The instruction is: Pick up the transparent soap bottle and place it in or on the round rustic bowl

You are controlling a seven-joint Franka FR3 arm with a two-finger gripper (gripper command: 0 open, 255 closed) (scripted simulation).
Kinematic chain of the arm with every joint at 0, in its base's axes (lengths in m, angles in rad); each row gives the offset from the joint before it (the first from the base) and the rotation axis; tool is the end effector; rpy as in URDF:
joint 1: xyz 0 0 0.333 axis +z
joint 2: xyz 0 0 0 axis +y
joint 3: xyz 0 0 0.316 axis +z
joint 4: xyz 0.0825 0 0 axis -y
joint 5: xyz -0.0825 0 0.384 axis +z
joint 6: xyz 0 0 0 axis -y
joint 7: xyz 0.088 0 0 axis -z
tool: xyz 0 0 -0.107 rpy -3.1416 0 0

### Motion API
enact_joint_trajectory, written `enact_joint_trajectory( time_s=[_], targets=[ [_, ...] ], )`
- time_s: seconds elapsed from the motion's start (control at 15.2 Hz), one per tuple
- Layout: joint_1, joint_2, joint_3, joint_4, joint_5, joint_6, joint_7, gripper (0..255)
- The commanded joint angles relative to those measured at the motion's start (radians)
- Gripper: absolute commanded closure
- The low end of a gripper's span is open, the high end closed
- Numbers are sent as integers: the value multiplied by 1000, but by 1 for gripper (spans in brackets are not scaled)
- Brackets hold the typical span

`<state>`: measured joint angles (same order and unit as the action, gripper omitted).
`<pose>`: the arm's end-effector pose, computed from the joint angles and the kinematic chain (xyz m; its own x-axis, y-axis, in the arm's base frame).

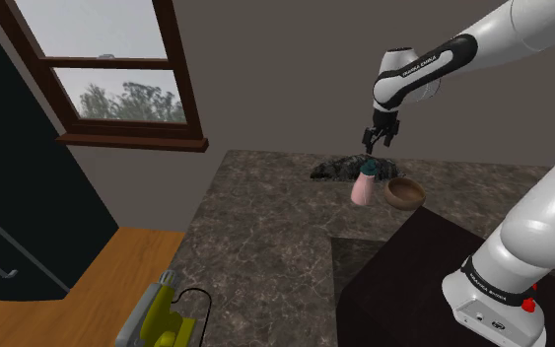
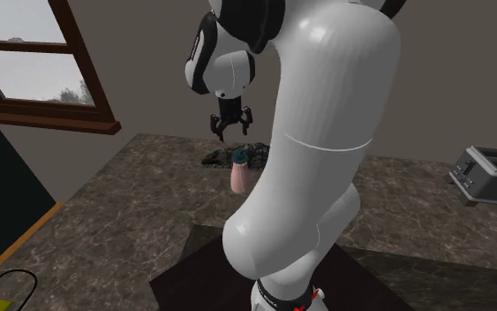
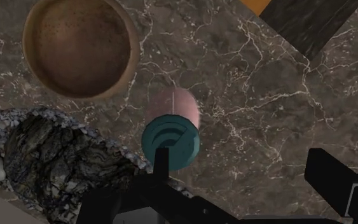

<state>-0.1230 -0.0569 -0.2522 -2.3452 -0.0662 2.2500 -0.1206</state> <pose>0.4570 -0.1820 0.3517 0.9766 -0.2102 -0.0445 -0.2090 -0.9774 0.0305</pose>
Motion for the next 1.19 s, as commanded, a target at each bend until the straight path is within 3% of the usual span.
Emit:
enact_joint_trajectory(
  time_s=[0.0,0.33,0.86,1.12],
  targets=[
    [-8,80,-13,37,22,37,-32,0],
    [-42,274,-24,132,88,116,-109,0],
    [-57,364,-11,121,123,213,-135,0],
    [-58,364,-11,121,123,213,-135,0]
  ],
)
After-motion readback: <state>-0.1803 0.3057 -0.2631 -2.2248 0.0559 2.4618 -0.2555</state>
